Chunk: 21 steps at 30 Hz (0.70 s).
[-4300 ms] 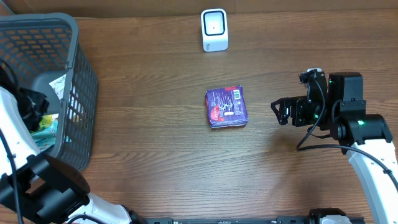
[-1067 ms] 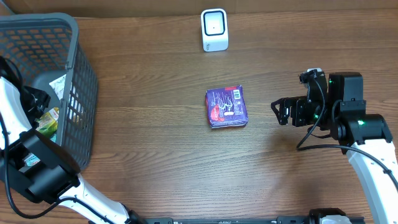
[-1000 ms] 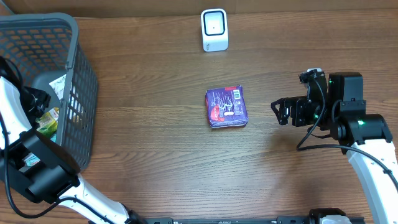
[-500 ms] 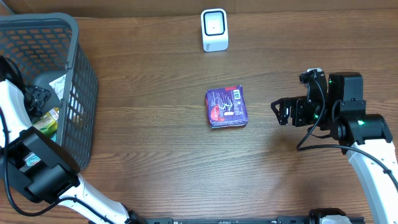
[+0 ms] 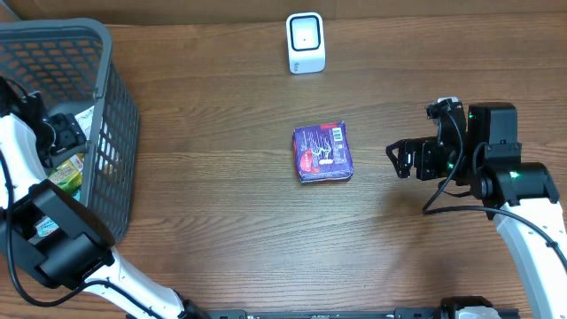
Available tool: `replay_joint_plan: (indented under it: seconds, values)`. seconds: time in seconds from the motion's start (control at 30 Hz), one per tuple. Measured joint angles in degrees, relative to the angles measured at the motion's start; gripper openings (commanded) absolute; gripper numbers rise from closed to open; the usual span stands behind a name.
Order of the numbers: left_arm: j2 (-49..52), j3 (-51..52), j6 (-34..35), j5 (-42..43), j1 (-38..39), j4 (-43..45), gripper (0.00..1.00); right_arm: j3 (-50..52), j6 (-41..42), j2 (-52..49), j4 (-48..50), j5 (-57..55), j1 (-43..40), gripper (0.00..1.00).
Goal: Scan the item barcode
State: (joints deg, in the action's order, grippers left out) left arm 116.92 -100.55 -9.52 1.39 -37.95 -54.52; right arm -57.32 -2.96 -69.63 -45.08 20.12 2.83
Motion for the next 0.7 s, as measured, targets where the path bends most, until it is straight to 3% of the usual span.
replay_joint_plan:
  seconds: [0.17, 0.33, 0.47, 0.7]
  values:
    - [0.0, 0.13, -8.96, 0.68, 0.09, -0.85, 0.77, 0.0, -0.02, 0.0, 0.02, 0.0, 0.0, 1.0]
    - [0.0, 0.13, -17.42, 0.72, 0.09, -1.27, 0.67, 0.0, -0.02, 0.0, 0.0, 0.02, 0.0, 1.0]
    - [0.0, 0.61, -25.16, 0.55, 0.09, -0.83, 0.66, 0.0, -0.02, 0.0, 0.04, 0.0, 0.0, 1.0]
    - [0.0, 3.85, -32.15, 0.52, 0.09, 3.23, 0.66, 0.0, -0.02, 0.0, 0.02, 0.02, 0.0, 1.0]
